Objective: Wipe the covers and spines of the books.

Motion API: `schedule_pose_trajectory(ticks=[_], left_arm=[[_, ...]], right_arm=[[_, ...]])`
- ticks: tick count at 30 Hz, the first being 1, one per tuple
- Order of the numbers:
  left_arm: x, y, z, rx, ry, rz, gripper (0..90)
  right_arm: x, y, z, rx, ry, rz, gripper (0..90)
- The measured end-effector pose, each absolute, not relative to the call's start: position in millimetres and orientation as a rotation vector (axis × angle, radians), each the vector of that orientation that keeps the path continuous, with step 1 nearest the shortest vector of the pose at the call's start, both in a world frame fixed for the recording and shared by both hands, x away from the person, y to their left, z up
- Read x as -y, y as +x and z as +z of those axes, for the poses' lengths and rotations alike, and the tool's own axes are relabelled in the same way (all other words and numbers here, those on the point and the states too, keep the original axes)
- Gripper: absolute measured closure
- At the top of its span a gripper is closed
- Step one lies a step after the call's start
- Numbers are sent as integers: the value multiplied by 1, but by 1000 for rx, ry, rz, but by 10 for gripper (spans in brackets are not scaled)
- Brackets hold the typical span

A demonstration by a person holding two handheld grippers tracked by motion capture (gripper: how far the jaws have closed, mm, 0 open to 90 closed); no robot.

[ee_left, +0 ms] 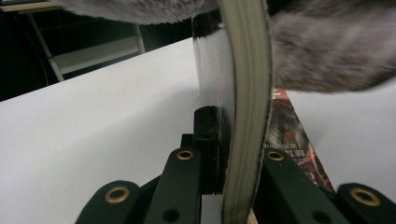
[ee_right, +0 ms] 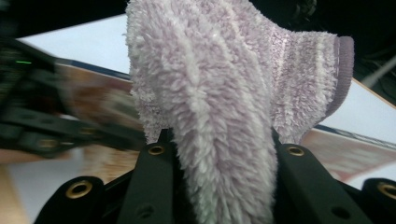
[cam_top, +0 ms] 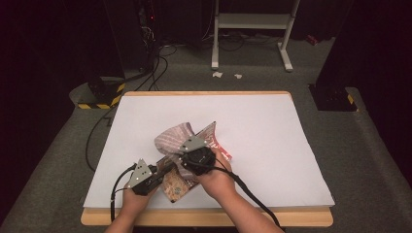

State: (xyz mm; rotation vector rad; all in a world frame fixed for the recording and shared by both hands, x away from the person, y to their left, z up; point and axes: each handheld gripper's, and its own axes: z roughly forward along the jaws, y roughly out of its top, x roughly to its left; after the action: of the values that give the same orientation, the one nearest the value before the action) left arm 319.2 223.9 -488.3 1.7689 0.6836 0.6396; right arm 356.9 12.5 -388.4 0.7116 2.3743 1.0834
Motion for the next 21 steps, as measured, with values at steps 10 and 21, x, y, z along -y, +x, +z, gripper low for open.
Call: schedule_pose_trajectory(ticks=[10,21], left_arm=[[-224,319,-489,-685,1772,639,835],[-224,319,-489,-677,1780,645,835]], right_arm=[[26,408,-400,-2302,928,987,692],[58,454,-410,-2233,1099,876,692]])
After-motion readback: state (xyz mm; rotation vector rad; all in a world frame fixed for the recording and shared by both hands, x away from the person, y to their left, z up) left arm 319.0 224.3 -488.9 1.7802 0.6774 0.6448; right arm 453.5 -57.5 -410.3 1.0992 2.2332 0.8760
